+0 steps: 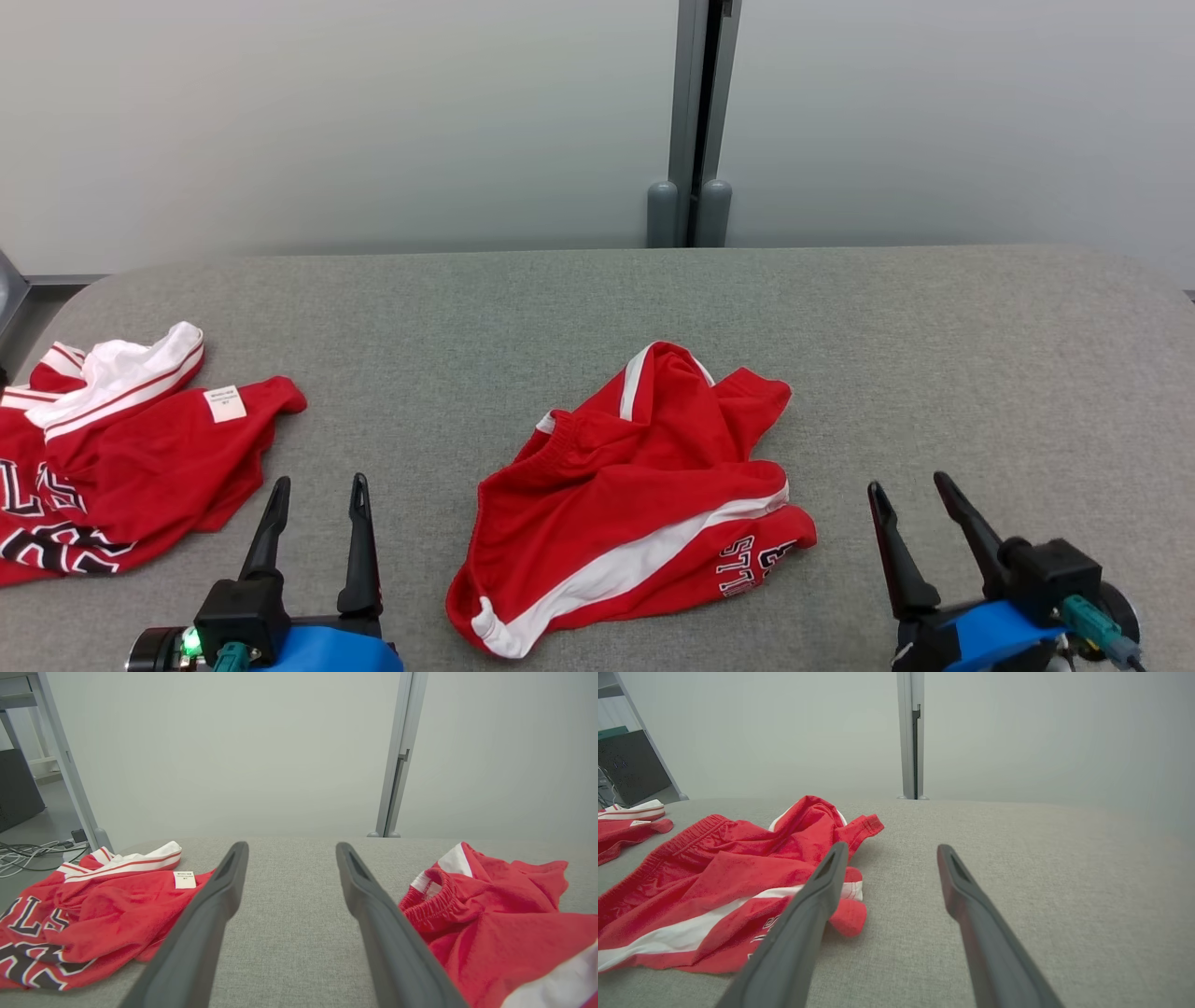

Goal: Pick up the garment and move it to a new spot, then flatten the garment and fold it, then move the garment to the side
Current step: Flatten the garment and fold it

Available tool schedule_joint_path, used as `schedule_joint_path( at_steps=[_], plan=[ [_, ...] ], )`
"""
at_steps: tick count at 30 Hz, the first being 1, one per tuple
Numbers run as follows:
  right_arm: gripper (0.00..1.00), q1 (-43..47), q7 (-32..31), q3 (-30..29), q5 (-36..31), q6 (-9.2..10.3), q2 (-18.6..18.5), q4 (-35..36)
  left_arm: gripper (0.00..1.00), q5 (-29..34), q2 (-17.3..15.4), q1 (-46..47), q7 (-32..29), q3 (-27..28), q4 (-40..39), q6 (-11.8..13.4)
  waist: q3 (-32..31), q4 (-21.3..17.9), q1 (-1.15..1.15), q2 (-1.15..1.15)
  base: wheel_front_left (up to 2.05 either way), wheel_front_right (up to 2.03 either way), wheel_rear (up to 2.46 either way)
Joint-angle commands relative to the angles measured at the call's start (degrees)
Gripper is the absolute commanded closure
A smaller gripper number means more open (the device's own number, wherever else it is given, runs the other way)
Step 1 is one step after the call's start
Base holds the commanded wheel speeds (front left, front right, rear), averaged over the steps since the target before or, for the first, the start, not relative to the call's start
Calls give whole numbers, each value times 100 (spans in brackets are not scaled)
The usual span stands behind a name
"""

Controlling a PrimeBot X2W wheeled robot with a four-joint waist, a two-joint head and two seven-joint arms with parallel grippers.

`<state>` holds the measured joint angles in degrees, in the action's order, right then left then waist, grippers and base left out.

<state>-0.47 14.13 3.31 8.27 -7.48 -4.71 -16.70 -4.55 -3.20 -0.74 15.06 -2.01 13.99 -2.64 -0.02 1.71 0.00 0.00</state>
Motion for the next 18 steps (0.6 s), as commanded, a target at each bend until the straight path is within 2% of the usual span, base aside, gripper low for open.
schedule_joint_path(
  at_steps=[1, 8, 18],
  plan=[
    [0, -216, -46, 41, -18, -3, -82, -20, 0, -24, 0, 89, 17, 25, 6, -22, 16, 25, 0, 0, 0, 0, 0],
    [0, -936, -419, 392, -45, -3, -317, -459, 0, -46, 14, 191, 17, -33, 13, -18, 122, 192, 0, 0, 0, 0, 0],
    [0, -1600, -687, 936, 91, -2, -626, -1836, 0, -118, 27, 358, 17, -153, -3, 8, 439, 530, 0, 0, 0, 0, 0]
  ],
)
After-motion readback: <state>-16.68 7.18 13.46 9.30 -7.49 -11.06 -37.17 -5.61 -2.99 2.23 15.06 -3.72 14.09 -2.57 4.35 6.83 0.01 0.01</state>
